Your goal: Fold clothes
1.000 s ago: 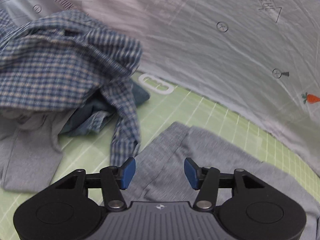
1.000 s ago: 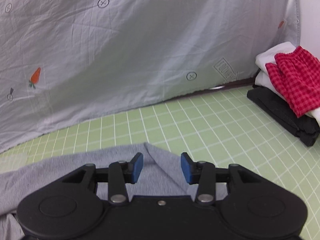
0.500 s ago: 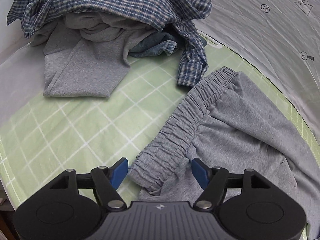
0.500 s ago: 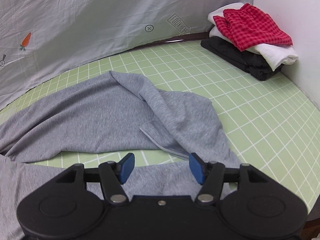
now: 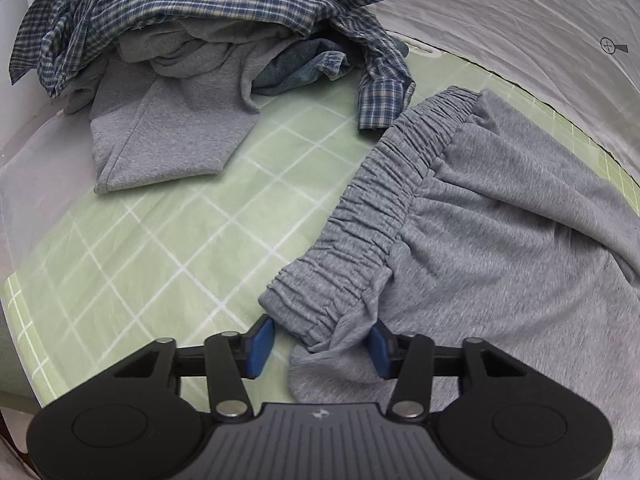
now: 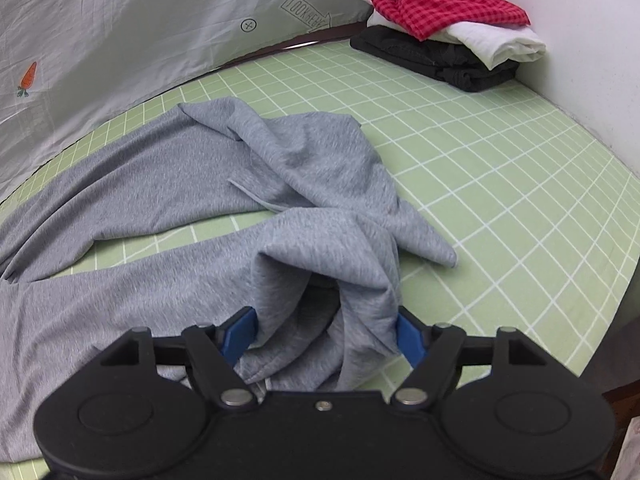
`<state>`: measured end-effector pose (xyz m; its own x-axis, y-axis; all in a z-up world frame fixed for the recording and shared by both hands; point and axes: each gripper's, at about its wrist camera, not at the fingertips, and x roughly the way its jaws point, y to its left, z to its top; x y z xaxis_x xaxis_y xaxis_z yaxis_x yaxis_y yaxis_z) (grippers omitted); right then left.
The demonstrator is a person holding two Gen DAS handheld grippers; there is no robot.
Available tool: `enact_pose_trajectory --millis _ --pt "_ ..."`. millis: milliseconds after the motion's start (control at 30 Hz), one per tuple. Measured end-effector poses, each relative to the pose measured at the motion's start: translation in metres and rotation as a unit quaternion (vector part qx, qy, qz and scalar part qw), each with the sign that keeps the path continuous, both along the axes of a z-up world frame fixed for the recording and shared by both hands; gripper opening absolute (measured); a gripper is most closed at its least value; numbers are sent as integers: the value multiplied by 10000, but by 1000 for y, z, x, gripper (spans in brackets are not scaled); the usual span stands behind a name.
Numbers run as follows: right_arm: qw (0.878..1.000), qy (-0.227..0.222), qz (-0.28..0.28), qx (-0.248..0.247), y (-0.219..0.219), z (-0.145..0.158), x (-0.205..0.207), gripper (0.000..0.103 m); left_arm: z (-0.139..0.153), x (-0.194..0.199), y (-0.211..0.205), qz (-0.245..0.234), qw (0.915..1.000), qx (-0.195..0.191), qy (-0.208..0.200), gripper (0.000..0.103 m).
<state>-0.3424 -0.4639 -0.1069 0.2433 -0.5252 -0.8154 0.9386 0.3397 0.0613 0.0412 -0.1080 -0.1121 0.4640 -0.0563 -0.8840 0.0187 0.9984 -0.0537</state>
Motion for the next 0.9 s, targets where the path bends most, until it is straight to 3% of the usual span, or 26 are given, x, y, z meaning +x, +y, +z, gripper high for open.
enact_pose_trajectory --millis 133,233,333,400,467,733,900 --pt "9998 -51 -39 172 -1 -8 0 75 9 2 10 31 9997 -149 -188 12" --pt "9998 -124 -58 121 -1 -4 -3 75 25 5 24 196 9977 147 -636 11" --pt "9999 -93 -39 59 -1 -1 -7 76 31 16 48 678 9945 260 -749 12" --pt "9999 -77 -12 67 -2 -1 -10 76 31 21 60 905 9931 325 -670 12" --pt "9999 -98 14 83 -2 -1 -13 76 30 21 64 983 9928 323 -605 22" --pt "9982 170 567 -76 8 3 -12 76 13 0 56 859 9953 252 -363 22" --pt "9969 335 712 -69 15 1 -17 76 6 -6 54 845 9957 321 -224 28"
